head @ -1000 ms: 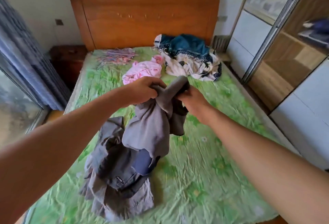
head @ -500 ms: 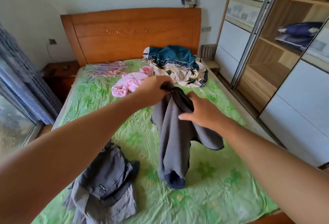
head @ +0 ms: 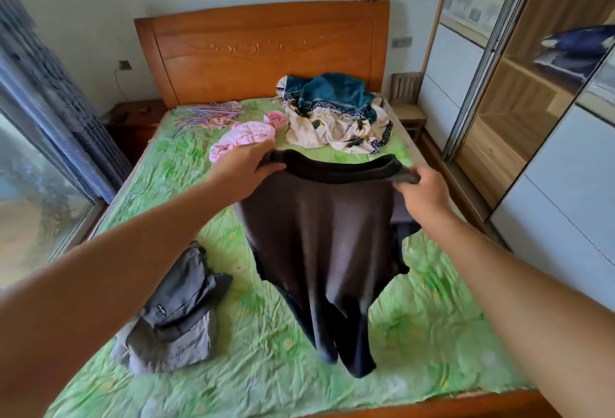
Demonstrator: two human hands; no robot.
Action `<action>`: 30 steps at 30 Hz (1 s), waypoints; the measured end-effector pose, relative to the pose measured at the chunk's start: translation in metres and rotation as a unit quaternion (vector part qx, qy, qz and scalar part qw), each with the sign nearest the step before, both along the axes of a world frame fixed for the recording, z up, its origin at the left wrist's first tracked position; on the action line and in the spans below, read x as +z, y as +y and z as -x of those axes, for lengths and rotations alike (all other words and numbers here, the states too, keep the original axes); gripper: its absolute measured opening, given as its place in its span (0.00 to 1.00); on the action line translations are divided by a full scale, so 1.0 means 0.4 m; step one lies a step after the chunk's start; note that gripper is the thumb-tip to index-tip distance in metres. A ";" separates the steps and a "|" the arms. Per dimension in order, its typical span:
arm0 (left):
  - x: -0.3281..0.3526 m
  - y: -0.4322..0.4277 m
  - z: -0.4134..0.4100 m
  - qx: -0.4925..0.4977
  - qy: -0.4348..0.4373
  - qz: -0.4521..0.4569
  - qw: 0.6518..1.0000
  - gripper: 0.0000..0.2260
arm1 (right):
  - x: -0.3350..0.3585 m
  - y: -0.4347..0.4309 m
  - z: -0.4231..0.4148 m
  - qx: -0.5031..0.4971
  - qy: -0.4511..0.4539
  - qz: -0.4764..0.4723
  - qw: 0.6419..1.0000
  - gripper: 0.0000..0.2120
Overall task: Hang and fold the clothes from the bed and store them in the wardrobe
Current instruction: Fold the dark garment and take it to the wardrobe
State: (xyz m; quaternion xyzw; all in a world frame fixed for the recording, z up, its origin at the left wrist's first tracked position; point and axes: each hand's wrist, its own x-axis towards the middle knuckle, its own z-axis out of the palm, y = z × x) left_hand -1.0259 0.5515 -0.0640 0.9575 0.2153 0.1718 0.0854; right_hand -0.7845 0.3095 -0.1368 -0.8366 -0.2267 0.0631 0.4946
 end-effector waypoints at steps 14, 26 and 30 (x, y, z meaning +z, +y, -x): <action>-0.003 -0.086 0.071 0.081 -0.105 0.011 0.991 0.05 | 0.164 -0.149 -0.072 0.106 -0.203 0.034 0.973 0.09; 0.226 -0.164 0.068 0.044 -0.325 -0.117 0.938 0.04 | 0.348 -0.180 -0.108 0.090 -0.406 -0.124 0.901 0.09; 0.229 -0.122 0.049 0.047 -0.282 -0.097 0.953 0.06 | 0.318 -0.145 -0.135 0.070 -0.407 -0.089 0.906 0.13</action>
